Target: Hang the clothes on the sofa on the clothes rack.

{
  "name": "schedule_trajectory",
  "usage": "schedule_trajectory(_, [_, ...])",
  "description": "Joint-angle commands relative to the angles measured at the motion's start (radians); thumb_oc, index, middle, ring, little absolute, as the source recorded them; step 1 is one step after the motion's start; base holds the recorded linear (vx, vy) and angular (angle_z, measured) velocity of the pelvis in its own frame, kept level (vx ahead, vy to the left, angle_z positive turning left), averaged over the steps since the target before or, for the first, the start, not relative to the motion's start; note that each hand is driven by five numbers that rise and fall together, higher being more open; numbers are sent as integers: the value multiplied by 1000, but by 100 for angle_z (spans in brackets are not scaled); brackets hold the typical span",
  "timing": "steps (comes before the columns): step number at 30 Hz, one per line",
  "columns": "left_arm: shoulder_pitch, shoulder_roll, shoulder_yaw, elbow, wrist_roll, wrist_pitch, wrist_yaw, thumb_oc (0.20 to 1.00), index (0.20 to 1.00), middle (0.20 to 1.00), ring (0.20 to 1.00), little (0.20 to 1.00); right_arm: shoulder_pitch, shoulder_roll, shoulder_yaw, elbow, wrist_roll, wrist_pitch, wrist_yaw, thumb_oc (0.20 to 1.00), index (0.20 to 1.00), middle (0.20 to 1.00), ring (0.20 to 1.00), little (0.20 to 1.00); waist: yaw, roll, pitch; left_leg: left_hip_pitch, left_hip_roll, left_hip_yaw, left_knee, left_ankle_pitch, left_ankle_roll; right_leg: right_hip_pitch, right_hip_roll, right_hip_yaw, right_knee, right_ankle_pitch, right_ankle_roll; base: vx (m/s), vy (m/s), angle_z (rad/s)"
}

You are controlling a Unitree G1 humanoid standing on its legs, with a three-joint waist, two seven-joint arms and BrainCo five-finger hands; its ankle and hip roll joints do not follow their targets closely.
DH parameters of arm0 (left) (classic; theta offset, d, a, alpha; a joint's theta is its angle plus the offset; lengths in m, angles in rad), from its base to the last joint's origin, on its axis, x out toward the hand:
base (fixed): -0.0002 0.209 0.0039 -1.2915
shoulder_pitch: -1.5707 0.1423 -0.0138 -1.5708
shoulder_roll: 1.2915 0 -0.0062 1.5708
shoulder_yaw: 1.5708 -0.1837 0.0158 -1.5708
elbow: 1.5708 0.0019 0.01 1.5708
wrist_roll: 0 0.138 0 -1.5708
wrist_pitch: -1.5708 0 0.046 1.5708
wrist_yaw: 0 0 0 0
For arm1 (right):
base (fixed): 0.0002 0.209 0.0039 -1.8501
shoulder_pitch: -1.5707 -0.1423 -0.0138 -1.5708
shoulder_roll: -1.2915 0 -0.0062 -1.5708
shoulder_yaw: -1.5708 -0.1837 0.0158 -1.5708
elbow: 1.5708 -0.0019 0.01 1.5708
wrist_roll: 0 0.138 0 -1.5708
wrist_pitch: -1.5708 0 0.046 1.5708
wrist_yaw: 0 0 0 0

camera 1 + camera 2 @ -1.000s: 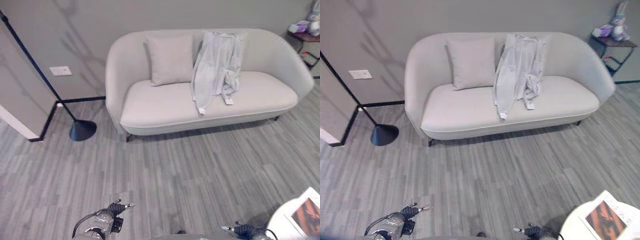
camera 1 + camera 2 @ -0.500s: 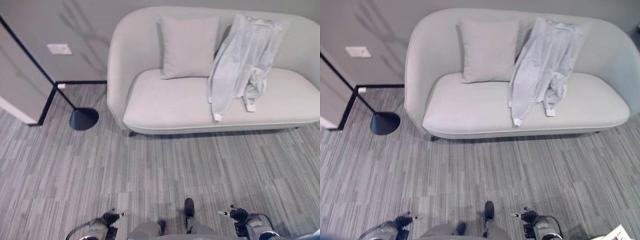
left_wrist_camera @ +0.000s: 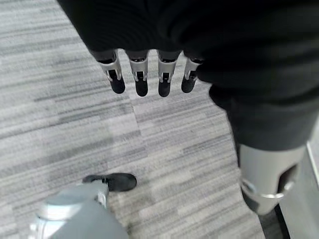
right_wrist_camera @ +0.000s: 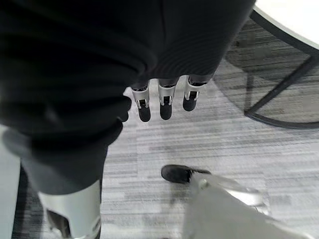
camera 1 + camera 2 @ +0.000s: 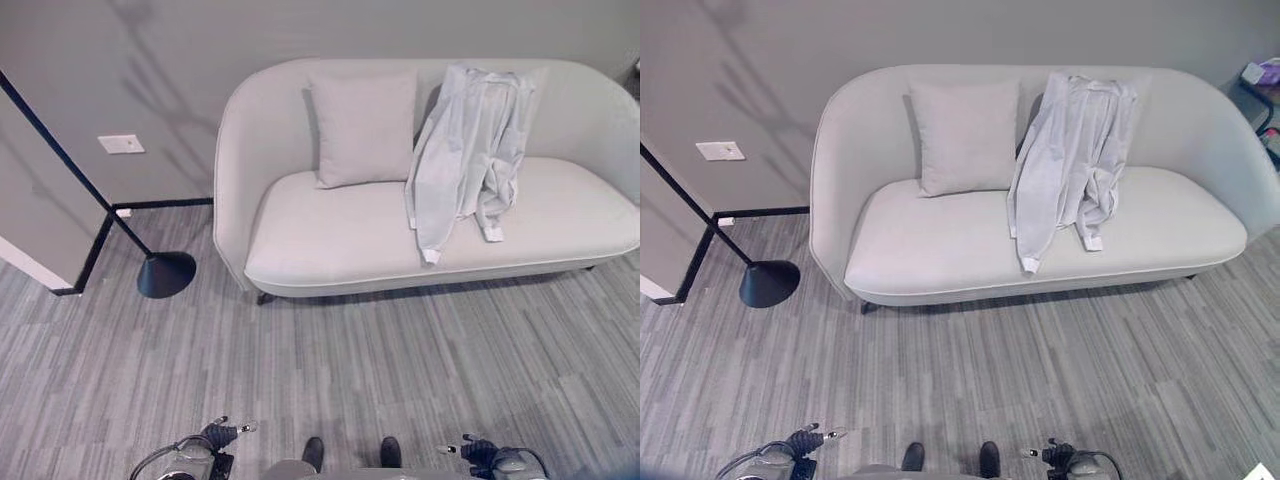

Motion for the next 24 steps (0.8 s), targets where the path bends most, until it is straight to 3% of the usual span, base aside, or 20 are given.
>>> schedule_trajectory(1, [-46,-15,-7,37,2,-4,8,1000,1000,1000,1000,1000,-5,-33,5,-3,-18,-12,-4,1000,1000,1000,1000,1000,2,37,1,-31,11,-54,-1,-33,9,1,30,17,2,-15,-38,27,-97,8])
schedule_trajectory(9, [-45,-17,-11,32,7,-4,2,1000,1000,1000,1000,1000,9,-44,-3,1,-18,-18,-8,1000,1000,1000,1000,1000,-12,33,-2,-27,53,-58,-1,-29,10,8,54,21,2,-18,-33,48,-131,5])
schedule_trajectory(12, [-35,-20,-12,23,6,-2,-6,1000,1000,1000,1000,1000,22,-55,-8,-11,-12,-24,-13,1000,1000,1000,1000,1000,-15,29,4,-13,97,-66,-1,11,14,17,81,39,2,-12,-32,77,-213,5])
schedule_trajectory(15, [-32,-22,-11,10,4,1,-11,1000,1000,1000,1000,1000,29,-66,-8,-26,-11,-24,-14,1000,1000,1000,1000,1000,-15,20,20,-50,103,-74,96,13,17,25,84,47,2,-1,-35,4,-130,14])
schedule_trajectory(17, [-40,-28,-13,-2,-3,3,-12,1000,1000,1000,1000,1000,24,-80,-12,-43,2,-24,-20,1000,1000,1000,1000,1000,-8,2,65,-148,67,-75,280,-10,5,25,72,43,10,17,-38,-90,-176,25])
schedule_trajectory(18, [-41,-28,-13,-2,-3,3,-12,1000,1000,1000,1000,1000,24,-80,-12,-43,2,-24,-20,1000,1000,1000,1000,1000,-9,2,65,-153,67,-76,287,-13,5,24,72,42,10,17,-38,-19,-151,47])
schedule_trajectory(19, [-56,-31,-10,-6,-13,3,-10,1000,1000,1000,1000,1000,8,-92,-11,-45,9,-19,-26,1000,1000,1000,1000,1000,3,4,90,-225,33,-60,309,-12,-7,39,78,32,2,12,-41,98,-98,48])
schedule_trajectory(22, [-60,-30,-8,-3,-8,4,-14,1000,1000,1000,1000,1000,14,-96,-33,-53,17,-18,-27,1000,1000,1000,1000,1000,22,23,96,-255,21,1,150,17,-8,68,100,27,2,-15,-43,200,-26,23])
schedule_trajectory(24, [-64,-27,-14,-12,-3,4,-20,1000,1000,1000,1000,1000,6,-98,-36,-54,28,-20,-31,1000,1000,1000,1000,1000,46,30,120,-305,-13,37,53,26,-12,106,113,28,2,-28,-47,282,36,35])
